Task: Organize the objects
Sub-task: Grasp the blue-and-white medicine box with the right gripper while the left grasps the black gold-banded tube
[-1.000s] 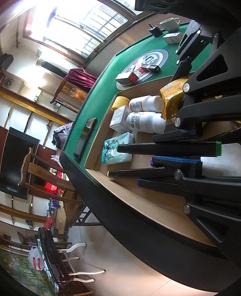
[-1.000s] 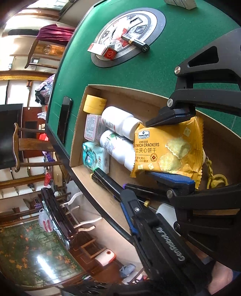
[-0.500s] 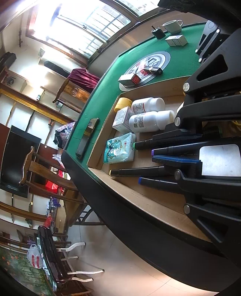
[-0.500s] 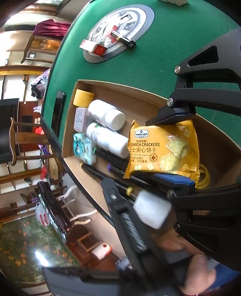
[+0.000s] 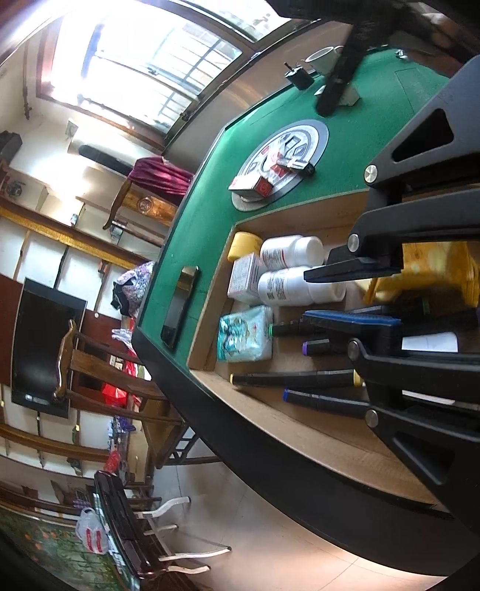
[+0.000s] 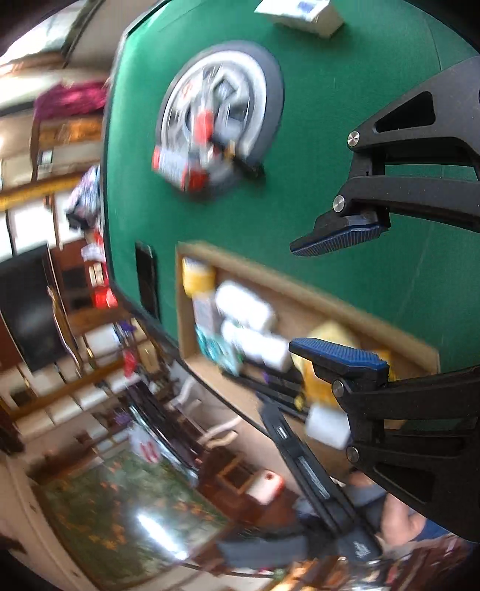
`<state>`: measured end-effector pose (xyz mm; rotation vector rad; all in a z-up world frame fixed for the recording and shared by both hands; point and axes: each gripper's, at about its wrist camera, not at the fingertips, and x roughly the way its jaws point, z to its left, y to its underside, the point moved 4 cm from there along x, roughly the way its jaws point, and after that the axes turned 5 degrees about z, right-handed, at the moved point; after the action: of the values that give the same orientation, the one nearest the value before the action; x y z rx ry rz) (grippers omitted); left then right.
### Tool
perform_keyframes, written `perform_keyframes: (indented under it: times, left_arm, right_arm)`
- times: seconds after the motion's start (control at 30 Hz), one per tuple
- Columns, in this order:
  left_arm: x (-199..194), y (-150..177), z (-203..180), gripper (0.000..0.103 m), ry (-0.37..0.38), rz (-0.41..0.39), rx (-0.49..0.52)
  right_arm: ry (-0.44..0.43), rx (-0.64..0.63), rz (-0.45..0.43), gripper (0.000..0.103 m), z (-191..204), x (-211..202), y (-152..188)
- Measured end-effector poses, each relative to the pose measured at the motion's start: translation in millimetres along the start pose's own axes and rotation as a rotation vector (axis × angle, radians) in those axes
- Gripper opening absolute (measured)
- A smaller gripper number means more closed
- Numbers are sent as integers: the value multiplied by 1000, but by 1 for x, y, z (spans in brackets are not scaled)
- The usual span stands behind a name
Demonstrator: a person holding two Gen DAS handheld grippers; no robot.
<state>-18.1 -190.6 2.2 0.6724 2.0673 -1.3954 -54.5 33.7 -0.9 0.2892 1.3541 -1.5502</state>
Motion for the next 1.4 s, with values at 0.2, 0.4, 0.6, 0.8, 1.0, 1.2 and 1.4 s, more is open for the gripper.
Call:
perform_keyframes:
  times: [0.2, 0.4, 0.6, 0.8, 1.0, 1.2, 1.4]
  left_arm:
    - [-2, 4, -39, 14, 32, 11, 93]
    - [3, 14, -79, 14, 56, 35, 183]
    - [15, 15, -118, 15, 72, 90, 271]
    - [57, 9, -159, 20, 91, 204, 337]
    - [113, 2, -187, 31, 36, 282, 394]
    - [156, -9, -193, 31, -11, 317, 364]
    - [182, -8, -199, 31, -55, 316, 377]
  right_arm:
    - [262, 205, -53, 46, -110, -41, -16]
    - [424, 409, 19, 52, -201, -44, -12]
    - [401, 427, 80, 52, -222, -21, -15]
    - [345, 340, 41, 39, -223, -13, -10]
    - [289, 348, -15, 33, -228, -26, -8]
    - [242, 344, -18, 33, -227, -22, -6]
    - [201, 363, -14, 33, -228, -18, -5]
